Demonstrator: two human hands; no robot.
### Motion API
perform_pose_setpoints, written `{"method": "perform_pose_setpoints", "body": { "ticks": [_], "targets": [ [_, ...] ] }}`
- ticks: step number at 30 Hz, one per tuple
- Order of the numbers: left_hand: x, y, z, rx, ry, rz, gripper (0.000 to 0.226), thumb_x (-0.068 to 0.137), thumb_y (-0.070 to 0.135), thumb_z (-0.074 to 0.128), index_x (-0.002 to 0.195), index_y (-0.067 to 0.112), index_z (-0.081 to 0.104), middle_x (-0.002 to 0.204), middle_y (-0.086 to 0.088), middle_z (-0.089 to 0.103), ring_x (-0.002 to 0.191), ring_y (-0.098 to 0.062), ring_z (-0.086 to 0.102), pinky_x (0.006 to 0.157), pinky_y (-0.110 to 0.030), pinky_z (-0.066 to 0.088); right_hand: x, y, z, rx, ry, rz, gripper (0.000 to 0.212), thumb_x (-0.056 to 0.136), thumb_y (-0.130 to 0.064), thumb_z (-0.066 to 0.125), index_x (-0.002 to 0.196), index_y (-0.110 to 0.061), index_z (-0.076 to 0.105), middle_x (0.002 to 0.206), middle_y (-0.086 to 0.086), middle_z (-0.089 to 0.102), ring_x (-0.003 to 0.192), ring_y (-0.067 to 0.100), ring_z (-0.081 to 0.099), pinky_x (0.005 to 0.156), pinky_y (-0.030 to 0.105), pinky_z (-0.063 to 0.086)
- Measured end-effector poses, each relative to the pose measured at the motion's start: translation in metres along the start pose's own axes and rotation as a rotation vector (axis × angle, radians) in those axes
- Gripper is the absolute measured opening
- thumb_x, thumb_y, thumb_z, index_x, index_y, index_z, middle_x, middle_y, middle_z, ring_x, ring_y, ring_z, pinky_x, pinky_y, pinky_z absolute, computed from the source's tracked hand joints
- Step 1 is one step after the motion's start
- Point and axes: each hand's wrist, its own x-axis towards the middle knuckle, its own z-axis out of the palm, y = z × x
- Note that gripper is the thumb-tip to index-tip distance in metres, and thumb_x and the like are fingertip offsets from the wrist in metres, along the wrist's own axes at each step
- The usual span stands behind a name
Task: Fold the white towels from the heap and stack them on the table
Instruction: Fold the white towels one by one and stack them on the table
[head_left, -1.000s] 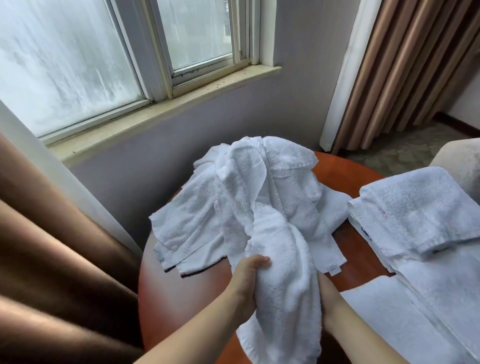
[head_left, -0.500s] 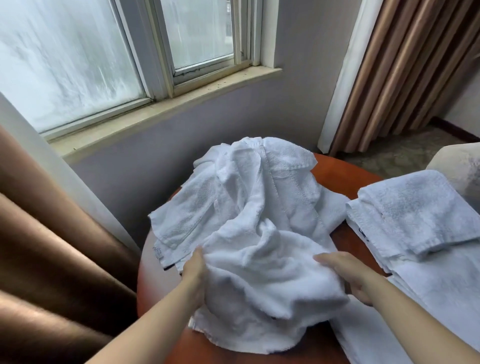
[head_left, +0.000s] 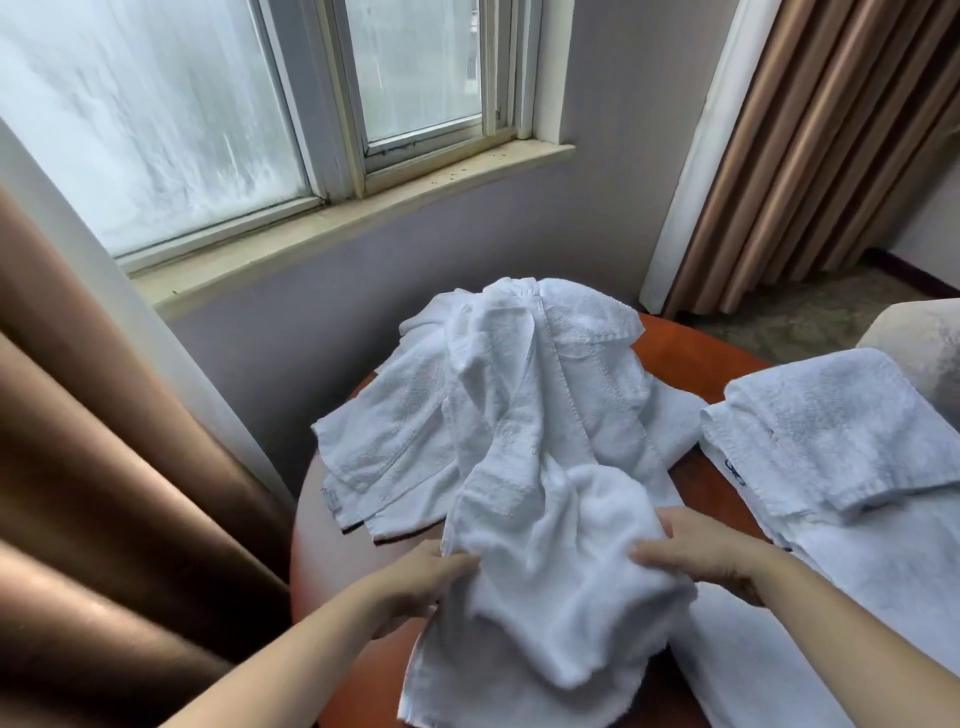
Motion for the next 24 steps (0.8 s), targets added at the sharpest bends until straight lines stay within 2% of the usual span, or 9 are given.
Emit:
{"method": "perform_pose_setpoints", "body": {
  "ticks": [3, 5, 8, 10, 12, 14, 18, 22, 24],
  "targets": [
    [-0.004, 0.017, 0.013, -0.274, 0.001, 0.019, 0.025, 0.094, 0.047, 0.053, 0.101, 0.026, 0.064, 0.089, 0.006, 0.074, 0.087, -0.012, 0.069, 0.077, -0.026, 0.052, -0.007, -0.022, 0.012, 0.149, 0.262, -0.079, 0.015, 0.089, -0.020, 0.067, 0.102, -0.013, 0.068, 0.097, 0.004, 0.074, 0.085, 0.016, 0.069, 0.069, 0.027, 0.054],
    [-0.007, 0.029, 0.020, -0.449, -0.085, 0.051, 0.030, 0.080, 0.046, 0.069, 0.084, 0.017, 0.064, 0.070, -0.002, 0.066, 0.067, -0.011, 0.061, 0.065, -0.020, 0.046, -0.015, -0.037, 0.022, 0.361, 0.156, -0.095, 0.028, 0.087, -0.024, 0.068, 0.112, -0.011, 0.066, 0.097, 0.008, 0.073, 0.082, 0.019, 0.069, 0.064, 0.029, 0.052],
    [-0.016, 0.050, 0.031, -0.689, -0.272, 0.249, 0.047, 0.067, 0.027, 0.071, 0.113, 0.015, 0.064, 0.080, -0.008, 0.071, 0.070, -0.013, 0.067, 0.069, -0.021, 0.053, -0.035, -0.061, 0.030, 0.665, -0.083, -0.175, 0.035, 0.088, -0.013, 0.054, 0.122, -0.018, 0.061, 0.102, 0.007, 0.073, 0.084, 0.018, 0.071, 0.063, 0.027, 0.055],
    [-0.022, 0.057, 0.037, -0.867, -0.351, 0.404, 0.057, 0.072, 0.010, 0.061, 0.129, 0.015, 0.055, 0.078, -0.007, 0.070, 0.064, -0.012, 0.064, 0.065, -0.019, 0.051, -0.042, -0.068, 0.028, 0.799, -0.166, -0.274, 0.048, 0.091, -0.009, 0.043, 0.136, -0.025, 0.050, 0.123, 0.005, 0.067, 0.109, 0.021, 0.066, 0.089, 0.039, 0.054],
    [-0.024, 0.061, 0.045, -0.940, -0.423, 0.489, 0.067, 0.073, 0.013, 0.061, 0.139, 0.022, 0.051, 0.099, -0.010, 0.066, 0.081, -0.019, 0.055, 0.081, -0.029, 0.043, -0.043, -0.067, 0.025, 0.794, -0.221, -0.360, 0.060, 0.089, -0.010, 0.048, 0.143, -0.036, 0.038, 0.136, 0.005, 0.058, 0.124, 0.028, 0.056, 0.107, 0.052, 0.040],
    [-0.021, 0.061, 0.048, -0.965, -0.447, 0.524, 0.068, 0.073, 0.013, 0.060, 0.139, 0.025, 0.050, 0.109, -0.010, 0.059, 0.087, -0.022, 0.045, 0.084, -0.033, 0.035, -0.040, -0.063, 0.026, 0.685, -0.164, -0.377, 0.076, 0.080, -0.011, 0.059, 0.145, -0.043, 0.032, 0.136, 0.003, 0.058, 0.126, 0.026, 0.054, 0.109, 0.054, 0.036],
    [-0.023, 0.068, 0.059, -0.965, -0.478, 0.553, 0.064, 0.073, 0.010, 0.055, 0.137, 0.015, 0.052, 0.114, -0.011, 0.063, 0.103, -0.024, 0.057, 0.099, -0.039, 0.037, -0.040, -0.061, 0.042, 0.470, 0.084, -0.385, 0.094, 0.067, -0.013, 0.072, 0.145, -0.041, 0.029, 0.133, -0.011, 0.059, 0.122, 0.006, 0.056, 0.100, 0.032, 0.047],
    [-0.024, 0.077, 0.063, -0.916, -0.447, 0.513, 0.057, 0.071, -0.001, 0.052, 0.128, -0.005, 0.053, 0.126, -0.017, 0.059, 0.116, -0.025, 0.057, 0.107, -0.030, 0.038, -0.034, -0.057, 0.048, 0.444, 0.388, -0.273, 0.052, 0.075, -0.002, 0.077, 0.121, -0.012, 0.055, 0.110, 0.006, 0.071, 0.100, 0.018, 0.068, 0.085, 0.033, 0.055],
    [-0.022, 0.078, 0.066, -0.786, -0.317, 0.466, 0.033, 0.079, -0.003, 0.052, 0.111, -0.001, 0.061, 0.106, -0.008, 0.066, 0.098, -0.013, 0.064, 0.094, -0.020, 0.048, -0.037, -0.060, 0.048, 0.592, 0.408, -0.217, 0.026, 0.081, 0.000, 0.070, 0.106, -0.004, 0.063, 0.096, 0.015, 0.073, 0.086, 0.025, 0.070, 0.075, 0.033, 0.057]
  ]
}}
